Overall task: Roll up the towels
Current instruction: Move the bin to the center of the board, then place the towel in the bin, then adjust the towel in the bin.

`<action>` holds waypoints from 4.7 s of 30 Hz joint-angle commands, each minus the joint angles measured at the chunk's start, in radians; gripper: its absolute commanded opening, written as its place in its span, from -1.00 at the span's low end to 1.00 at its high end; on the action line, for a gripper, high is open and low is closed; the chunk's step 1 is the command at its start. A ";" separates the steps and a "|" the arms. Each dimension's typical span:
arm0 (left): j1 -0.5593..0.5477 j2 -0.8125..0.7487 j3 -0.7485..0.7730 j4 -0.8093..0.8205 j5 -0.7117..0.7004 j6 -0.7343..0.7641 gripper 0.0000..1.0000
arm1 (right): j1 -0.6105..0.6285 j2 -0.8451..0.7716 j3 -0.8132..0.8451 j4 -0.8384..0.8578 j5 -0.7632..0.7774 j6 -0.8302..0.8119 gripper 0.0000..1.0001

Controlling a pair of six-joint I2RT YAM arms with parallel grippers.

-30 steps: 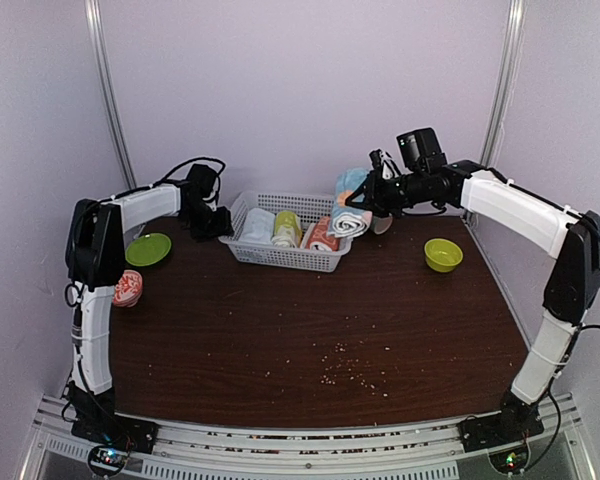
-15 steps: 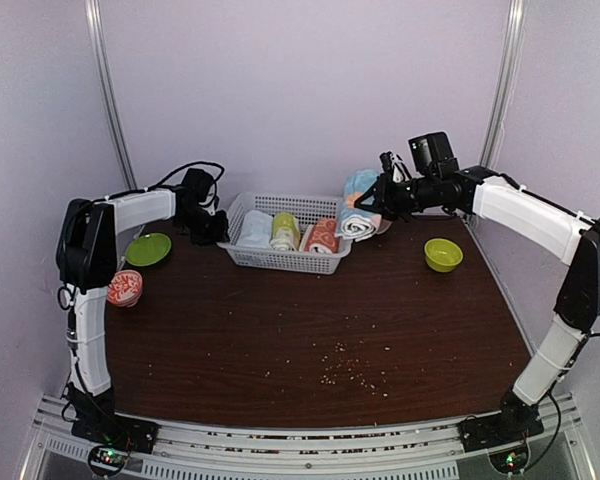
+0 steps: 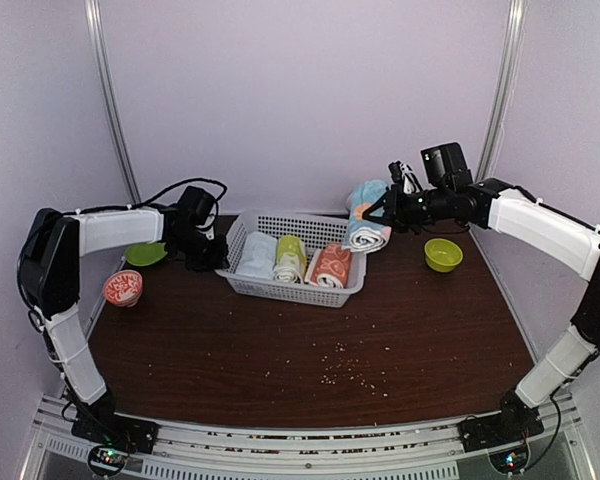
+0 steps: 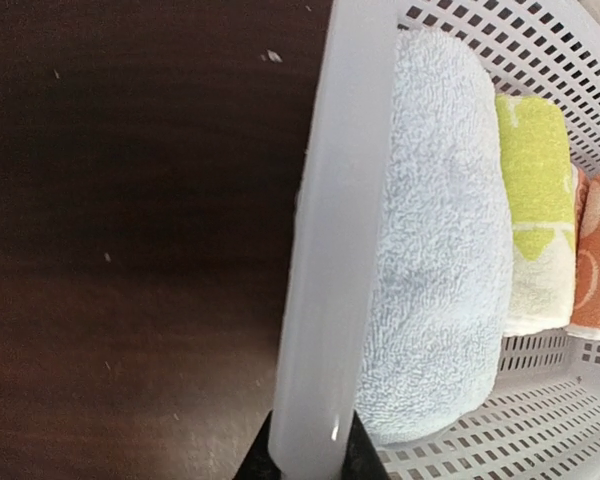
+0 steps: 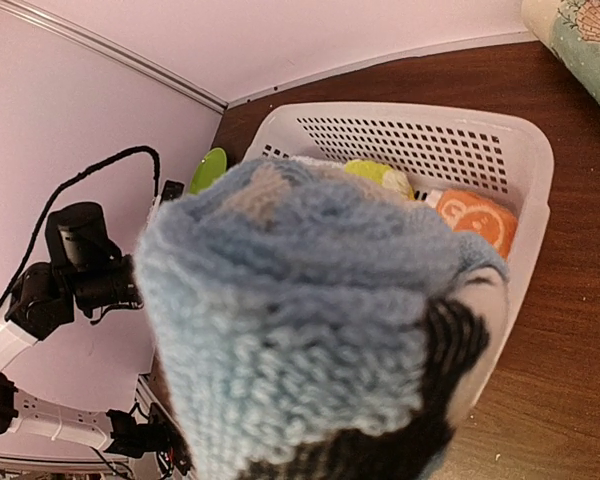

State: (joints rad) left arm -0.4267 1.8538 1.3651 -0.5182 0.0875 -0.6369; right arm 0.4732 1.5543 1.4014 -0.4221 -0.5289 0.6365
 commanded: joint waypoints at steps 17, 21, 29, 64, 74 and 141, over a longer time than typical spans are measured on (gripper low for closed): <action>-0.359 -0.403 -0.564 0.102 -0.141 -0.346 -1.00 | 0.176 -0.009 -0.275 0.214 -0.070 0.199 -1.00; -0.376 -0.429 -0.599 0.102 -0.151 -0.362 -1.00 | 0.193 0.051 -0.257 0.223 -0.062 0.233 -1.00; -0.382 -0.461 -0.621 0.103 -0.161 -0.367 -1.00 | 0.198 0.136 -0.210 0.125 0.025 0.253 -1.00; -0.393 -0.510 -0.656 0.129 -0.192 -0.348 -1.00 | 0.271 0.530 0.214 -0.568 0.339 0.069 -1.00; -0.392 -0.505 -0.666 0.145 -0.189 -0.341 -1.00 | 0.336 0.636 0.357 -0.596 0.325 0.135 -1.00; -0.393 -0.412 -0.595 0.111 -0.201 -0.304 -1.00 | 0.358 0.364 0.067 -0.352 0.168 0.060 -1.00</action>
State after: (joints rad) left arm -0.8135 1.3880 0.7925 -0.3370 -0.0883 -0.9783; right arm 0.8249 1.9171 1.4635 -0.7998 -0.3389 0.6876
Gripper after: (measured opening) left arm 0.122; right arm 0.015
